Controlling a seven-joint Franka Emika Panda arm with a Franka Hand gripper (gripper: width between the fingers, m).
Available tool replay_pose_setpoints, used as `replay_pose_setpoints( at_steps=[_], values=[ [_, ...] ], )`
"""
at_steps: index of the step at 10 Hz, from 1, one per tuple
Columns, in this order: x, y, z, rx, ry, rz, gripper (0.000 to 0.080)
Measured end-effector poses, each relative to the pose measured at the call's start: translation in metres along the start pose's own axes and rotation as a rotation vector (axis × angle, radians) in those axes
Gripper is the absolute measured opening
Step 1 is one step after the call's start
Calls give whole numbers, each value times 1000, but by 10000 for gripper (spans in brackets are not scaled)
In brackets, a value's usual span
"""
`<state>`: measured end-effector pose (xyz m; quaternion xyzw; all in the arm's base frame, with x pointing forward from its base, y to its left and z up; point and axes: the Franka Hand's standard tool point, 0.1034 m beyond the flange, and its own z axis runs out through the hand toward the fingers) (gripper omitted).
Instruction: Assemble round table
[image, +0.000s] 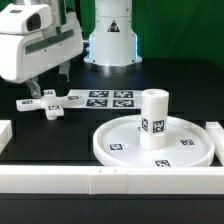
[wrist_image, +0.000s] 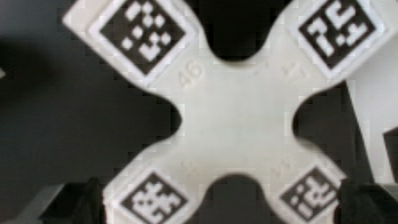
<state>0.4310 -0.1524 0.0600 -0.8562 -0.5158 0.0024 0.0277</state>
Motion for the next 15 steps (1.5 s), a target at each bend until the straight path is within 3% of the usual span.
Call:
replay_pose_setpoints(
  at_steps=[9, 15],
  values=[
    [1, 0, 10, 13, -6, 83, 649],
    [-4, -6, 31, 27, -18, 79, 649]
  ],
)
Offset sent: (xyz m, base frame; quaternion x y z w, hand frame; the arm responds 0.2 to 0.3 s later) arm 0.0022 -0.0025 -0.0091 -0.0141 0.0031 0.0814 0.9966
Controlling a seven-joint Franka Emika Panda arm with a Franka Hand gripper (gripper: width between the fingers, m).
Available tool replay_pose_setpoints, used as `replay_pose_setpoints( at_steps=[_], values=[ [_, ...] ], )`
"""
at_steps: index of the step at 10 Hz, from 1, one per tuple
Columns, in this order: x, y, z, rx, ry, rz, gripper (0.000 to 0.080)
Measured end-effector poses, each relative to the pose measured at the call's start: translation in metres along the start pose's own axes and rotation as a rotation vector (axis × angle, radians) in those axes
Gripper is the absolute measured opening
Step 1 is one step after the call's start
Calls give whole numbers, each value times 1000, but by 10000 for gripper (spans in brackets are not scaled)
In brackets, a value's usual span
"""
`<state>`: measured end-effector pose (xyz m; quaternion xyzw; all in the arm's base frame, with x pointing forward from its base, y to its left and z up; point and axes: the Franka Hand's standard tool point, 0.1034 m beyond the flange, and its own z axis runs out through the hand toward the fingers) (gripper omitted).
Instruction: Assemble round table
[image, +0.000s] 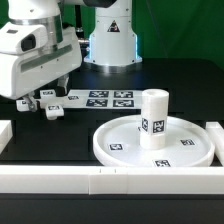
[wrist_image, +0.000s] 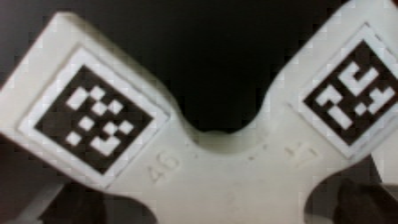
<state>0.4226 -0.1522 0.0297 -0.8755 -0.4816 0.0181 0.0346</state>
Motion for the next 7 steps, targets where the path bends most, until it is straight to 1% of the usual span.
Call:
replay_pose_setpoints(
  at_steps=[6, 7],
  values=[
    [-3, -4, 8, 16, -6, 4, 649],
    [-4, -4, 9, 18, -6, 5, 625]
  ],
)
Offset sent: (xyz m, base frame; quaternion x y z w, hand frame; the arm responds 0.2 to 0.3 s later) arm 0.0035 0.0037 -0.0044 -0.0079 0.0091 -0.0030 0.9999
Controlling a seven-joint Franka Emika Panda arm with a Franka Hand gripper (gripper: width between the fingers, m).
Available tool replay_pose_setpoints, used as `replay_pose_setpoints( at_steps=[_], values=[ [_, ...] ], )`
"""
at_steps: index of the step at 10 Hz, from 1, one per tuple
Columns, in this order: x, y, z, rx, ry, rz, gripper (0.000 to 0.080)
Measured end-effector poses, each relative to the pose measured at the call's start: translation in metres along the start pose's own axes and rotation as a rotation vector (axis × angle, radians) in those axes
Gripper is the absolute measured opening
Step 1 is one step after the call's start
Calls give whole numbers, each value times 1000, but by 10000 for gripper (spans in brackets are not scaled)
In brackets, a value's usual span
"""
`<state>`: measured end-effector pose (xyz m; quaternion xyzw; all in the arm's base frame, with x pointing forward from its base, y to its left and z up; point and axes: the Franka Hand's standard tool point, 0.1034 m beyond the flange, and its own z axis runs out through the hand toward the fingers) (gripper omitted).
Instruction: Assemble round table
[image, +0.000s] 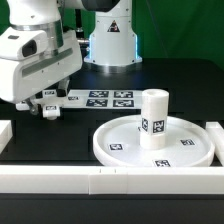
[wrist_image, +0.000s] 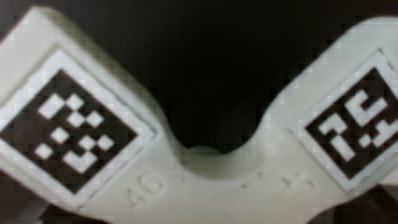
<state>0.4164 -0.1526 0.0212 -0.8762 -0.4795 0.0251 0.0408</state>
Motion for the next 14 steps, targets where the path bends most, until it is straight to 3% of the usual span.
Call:
replay_pose_setpoints(
  at_steps=[1, 3, 8, 10, 14],
  values=[
    [0, 0, 0, 1, 0, 1, 497],
    [-1, 0, 1, 1, -1, 2, 452],
    [2, 1, -2, 12, 1, 8, 452],
    [11, 0, -14, 15, 6, 34, 452],
    [76, -19, -66, 49, 15, 202, 452]
  ],
)
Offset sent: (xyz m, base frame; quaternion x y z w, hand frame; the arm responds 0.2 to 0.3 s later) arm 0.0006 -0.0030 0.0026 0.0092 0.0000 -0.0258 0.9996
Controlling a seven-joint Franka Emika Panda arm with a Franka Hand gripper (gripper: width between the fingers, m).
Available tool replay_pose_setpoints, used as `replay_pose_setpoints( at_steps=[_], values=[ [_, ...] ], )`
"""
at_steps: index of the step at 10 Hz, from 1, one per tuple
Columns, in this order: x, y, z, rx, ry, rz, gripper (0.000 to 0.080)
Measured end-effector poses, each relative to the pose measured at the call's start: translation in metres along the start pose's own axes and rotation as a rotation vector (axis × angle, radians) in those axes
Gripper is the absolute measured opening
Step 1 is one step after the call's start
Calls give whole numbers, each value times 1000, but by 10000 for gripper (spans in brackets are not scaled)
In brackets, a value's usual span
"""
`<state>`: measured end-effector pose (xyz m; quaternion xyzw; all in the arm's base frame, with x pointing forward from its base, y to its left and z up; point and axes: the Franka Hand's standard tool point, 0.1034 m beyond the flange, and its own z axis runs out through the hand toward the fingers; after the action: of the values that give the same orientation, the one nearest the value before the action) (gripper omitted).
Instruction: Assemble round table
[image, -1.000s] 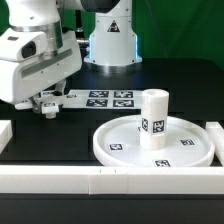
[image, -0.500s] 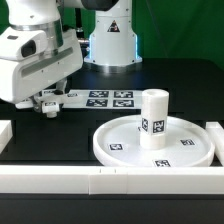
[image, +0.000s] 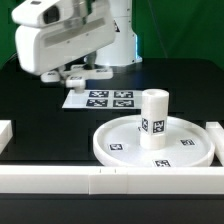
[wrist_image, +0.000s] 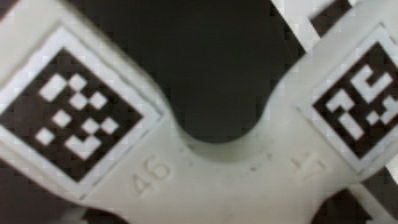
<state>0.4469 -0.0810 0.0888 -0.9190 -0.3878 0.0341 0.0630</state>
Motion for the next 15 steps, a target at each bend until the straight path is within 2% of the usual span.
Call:
replay_pose_setpoints(
  at_steps=[2, 3, 4, 8, 9, 10, 12, 15],
  values=[
    [37, -12, -15, 1, 5, 79, 452],
    [57, -14, -21, -3, 9, 114, 452],
    [75, -9, -25, -9, 17, 109, 452],
    [70, -9, -22, -6, 16, 104, 452],
    [77, -12, -29, -9, 21, 107, 452],
    [92, -16, -41, 2, 21, 128, 452],
    [124, -12, -57, 8, 35, 127, 452],
    [119, -12, -52, 9, 31, 129, 452]
  ],
)
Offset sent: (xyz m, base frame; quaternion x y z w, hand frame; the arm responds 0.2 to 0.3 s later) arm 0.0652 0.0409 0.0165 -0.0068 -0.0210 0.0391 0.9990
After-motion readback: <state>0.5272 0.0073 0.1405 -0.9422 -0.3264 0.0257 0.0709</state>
